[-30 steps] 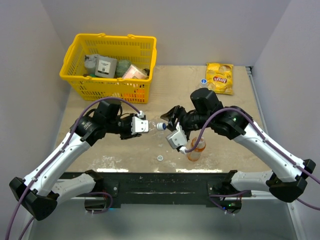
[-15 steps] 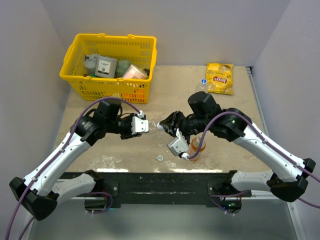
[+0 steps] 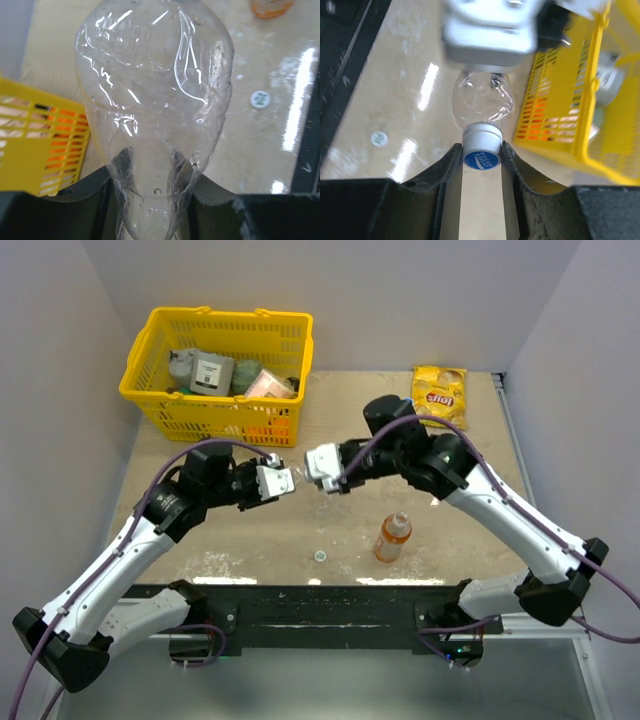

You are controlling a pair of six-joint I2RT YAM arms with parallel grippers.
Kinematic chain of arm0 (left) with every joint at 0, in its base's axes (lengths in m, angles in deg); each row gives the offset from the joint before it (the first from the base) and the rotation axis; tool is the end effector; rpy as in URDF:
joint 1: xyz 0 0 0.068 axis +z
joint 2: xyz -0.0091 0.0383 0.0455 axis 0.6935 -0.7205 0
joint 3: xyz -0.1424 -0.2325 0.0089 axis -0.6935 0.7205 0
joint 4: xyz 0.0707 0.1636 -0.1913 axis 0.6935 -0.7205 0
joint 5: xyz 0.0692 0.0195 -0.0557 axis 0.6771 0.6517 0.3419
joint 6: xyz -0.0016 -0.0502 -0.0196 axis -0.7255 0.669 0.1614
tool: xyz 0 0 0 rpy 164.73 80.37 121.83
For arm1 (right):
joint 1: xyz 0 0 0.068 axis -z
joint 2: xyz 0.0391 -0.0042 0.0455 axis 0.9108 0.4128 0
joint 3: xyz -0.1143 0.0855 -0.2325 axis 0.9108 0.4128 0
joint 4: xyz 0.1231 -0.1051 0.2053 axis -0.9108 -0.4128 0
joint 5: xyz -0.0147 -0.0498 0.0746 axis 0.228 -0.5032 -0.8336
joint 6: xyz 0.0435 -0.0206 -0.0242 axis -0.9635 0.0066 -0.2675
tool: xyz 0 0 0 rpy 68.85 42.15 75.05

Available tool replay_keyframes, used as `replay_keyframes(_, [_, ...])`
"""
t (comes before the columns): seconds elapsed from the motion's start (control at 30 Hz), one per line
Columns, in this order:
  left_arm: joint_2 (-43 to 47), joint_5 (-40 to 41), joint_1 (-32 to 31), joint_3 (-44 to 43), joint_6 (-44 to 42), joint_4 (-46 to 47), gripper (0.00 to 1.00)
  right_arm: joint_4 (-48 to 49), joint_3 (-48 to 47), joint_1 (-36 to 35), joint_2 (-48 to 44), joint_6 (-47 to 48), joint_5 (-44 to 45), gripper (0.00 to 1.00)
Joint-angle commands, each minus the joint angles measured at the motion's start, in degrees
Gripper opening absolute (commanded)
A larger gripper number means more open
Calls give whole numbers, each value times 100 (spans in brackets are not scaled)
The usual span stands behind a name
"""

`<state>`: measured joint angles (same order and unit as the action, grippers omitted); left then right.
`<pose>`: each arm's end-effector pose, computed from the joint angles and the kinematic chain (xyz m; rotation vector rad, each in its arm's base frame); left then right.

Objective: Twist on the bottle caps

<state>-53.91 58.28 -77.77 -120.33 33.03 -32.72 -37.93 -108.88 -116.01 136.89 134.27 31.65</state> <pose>0.1580 -0.1219 0.3427 1.4597 1.6132 -0.3657 0.1568 0.2166 0.4249 -1.8541 0.9631 0.4624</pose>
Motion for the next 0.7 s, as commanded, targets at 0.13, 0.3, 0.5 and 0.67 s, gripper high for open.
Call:
replay_keyframes(0.13, [496, 3613, -120, 1073, -88, 3610, 0, 1585, -722, 511, 834, -4966, -1410, 0])
replay_keyframes(0.3, [786, 4843, -927, 2057, -1695, 5631, 0, 2365, -626, 943, 1159, -7023, -2053, 0])
replay_keyframes(0.5, [796, 4882, -1298, 3840, -4673, 8625, 0, 2622, -669, 1093, 1370, -7728, -2448, 0])
replay_keyframes(0.67, [531, 4152, -1298, 5433, -6872, 10742, 0, 2737, -617, 1119, 1405, -7957, -2493, 0])
